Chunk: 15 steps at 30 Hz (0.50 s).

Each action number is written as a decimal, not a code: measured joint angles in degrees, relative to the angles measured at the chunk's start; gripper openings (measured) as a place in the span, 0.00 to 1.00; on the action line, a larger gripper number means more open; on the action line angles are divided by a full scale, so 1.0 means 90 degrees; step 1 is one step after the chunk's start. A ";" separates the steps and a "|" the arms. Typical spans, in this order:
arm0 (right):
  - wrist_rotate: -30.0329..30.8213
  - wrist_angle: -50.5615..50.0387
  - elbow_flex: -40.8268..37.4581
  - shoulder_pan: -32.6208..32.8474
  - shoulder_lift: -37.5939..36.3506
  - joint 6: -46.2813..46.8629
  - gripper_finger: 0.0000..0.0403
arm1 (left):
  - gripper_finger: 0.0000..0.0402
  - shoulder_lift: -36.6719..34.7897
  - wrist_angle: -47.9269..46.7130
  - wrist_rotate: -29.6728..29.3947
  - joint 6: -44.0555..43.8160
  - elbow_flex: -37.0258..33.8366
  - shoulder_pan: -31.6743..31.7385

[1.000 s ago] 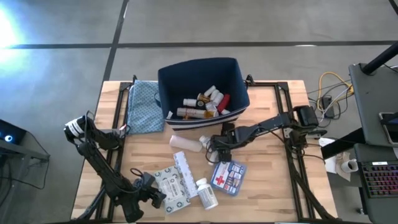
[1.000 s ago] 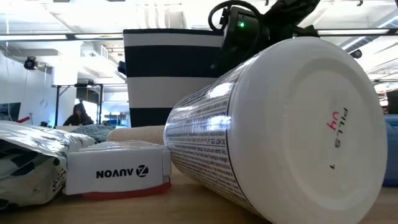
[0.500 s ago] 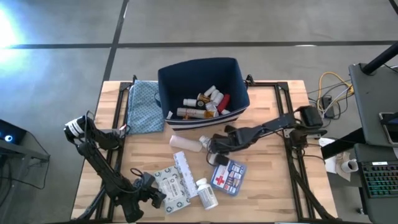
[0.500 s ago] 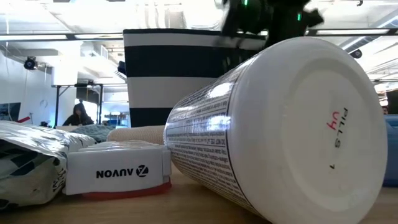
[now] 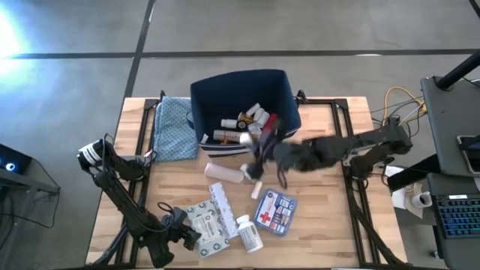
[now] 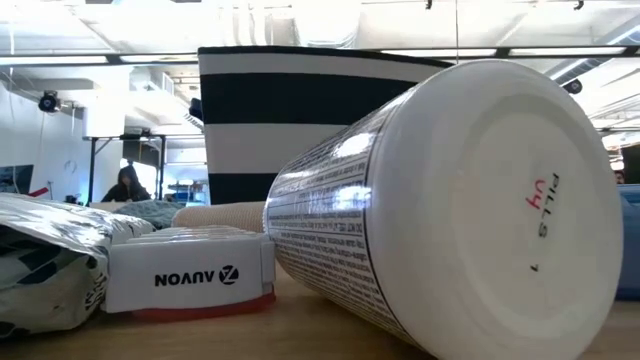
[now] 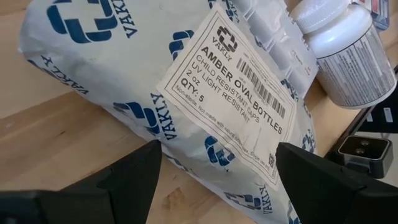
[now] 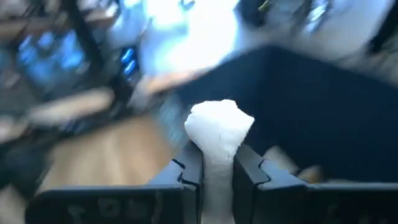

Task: Pick & place medical supplies in basket/bin
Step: Put the white rolled gauze into the blue bin

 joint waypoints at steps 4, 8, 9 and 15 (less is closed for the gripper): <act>0.0151 -0.0051 0.0757 -0.0895 0.0091 -0.0360 0.08 | 0.73 0.0002 0.0002 -0.0004 0.0040 0.0001 0.0030; 0.0034 -0.0095 0.1047 -0.2047 0.0368 -0.0727 0.08 | 0.73 0.0002 0.0002 -0.0005 0.0049 0.0000 0.0031; 0.0023 -0.0111 0.1047 -0.2291 0.0460 -0.0878 0.09 | 0.73 0.0002 0.0002 -0.0005 0.0049 0.0000 0.0031; -0.0948 -0.0756 0.0874 -0.3060 0.1030 -0.0360 0.27 | 0.73 0.0000 0.0015 -0.0007 0.0003 0.0000 0.0031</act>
